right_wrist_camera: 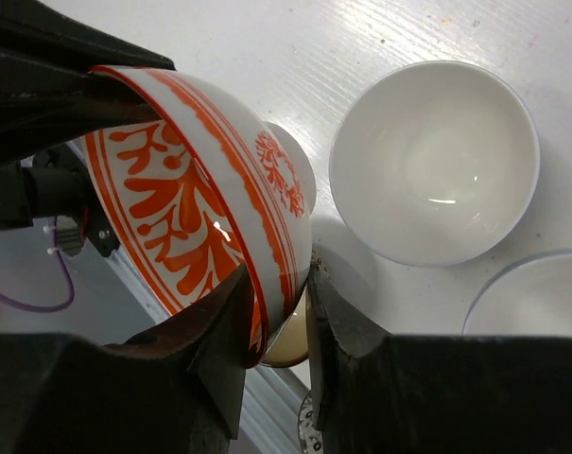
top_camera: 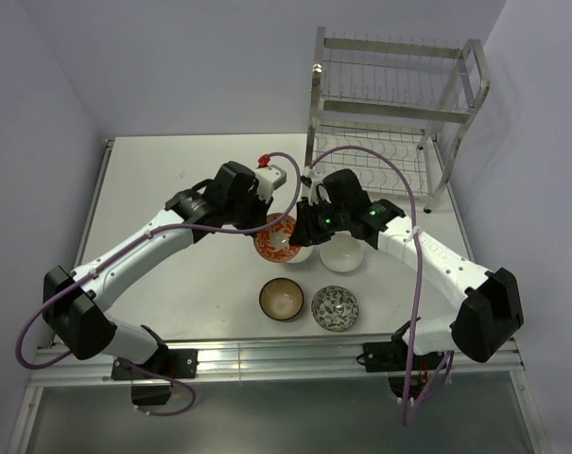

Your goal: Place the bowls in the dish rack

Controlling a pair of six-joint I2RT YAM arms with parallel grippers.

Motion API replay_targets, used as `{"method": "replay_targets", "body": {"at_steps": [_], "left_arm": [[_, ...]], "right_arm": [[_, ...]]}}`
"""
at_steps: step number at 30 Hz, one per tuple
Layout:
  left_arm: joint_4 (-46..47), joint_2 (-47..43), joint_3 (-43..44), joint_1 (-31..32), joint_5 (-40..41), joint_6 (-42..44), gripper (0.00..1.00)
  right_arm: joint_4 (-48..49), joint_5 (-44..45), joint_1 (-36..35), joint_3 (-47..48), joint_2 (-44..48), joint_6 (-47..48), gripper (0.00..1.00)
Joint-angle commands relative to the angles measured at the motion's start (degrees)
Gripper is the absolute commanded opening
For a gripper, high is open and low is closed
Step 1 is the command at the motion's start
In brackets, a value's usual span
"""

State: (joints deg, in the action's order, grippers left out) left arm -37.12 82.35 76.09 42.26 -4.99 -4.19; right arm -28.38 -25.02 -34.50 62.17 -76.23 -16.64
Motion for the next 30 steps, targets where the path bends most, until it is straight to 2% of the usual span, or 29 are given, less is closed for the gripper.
{"method": "replay_targets", "body": {"at_steps": [1, 8, 9, 15, 21, 23, 30], "left_arm": [[3.46, -2.45, 0.55, 0.89, -0.98, -1.26, 0.00], [3.81, -2.28, -0.33, 1.16, -3.18, -2.14, 0.00], [3.73, -2.19, -0.33, 1.16, -2.92, -3.10, 0.00], [4.25, -1.14, -0.16, 0.98, -3.26, -10.91, 0.00], [4.25, 1.23, 1.95, -1.04, -9.23, -17.25, 0.00], [4.43, 2.02, 2.83, -2.18, -12.91, -18.13, 0.00], [5.22, 3.35, 3.36, -3.50, -21.72, -19.81, 0.00]], "right_arm": [[1.31, 1.19, -0.39, 0.67, -0.41, -0.23, 0.32], [1.05, 2.07, -0.39, 1.46, -0.68, -0.58, 0.32], [1.13, 4.34, -0.39, 1.55, -0.33, -0.76, 0.37], [4.38, 11.03, -0.39, 1.72, 2.75, -4.36, 0.39], [7.62, 23.16, -0.30, 2.87, 4.85, -5.59, 0.34], [12.28, 24.05, -0.39, 0.50, 7.23, -6.03, 0.34], [15.28, 23.97, -0.39, 2.78, 6.35, -4.10, 0.34]]}}
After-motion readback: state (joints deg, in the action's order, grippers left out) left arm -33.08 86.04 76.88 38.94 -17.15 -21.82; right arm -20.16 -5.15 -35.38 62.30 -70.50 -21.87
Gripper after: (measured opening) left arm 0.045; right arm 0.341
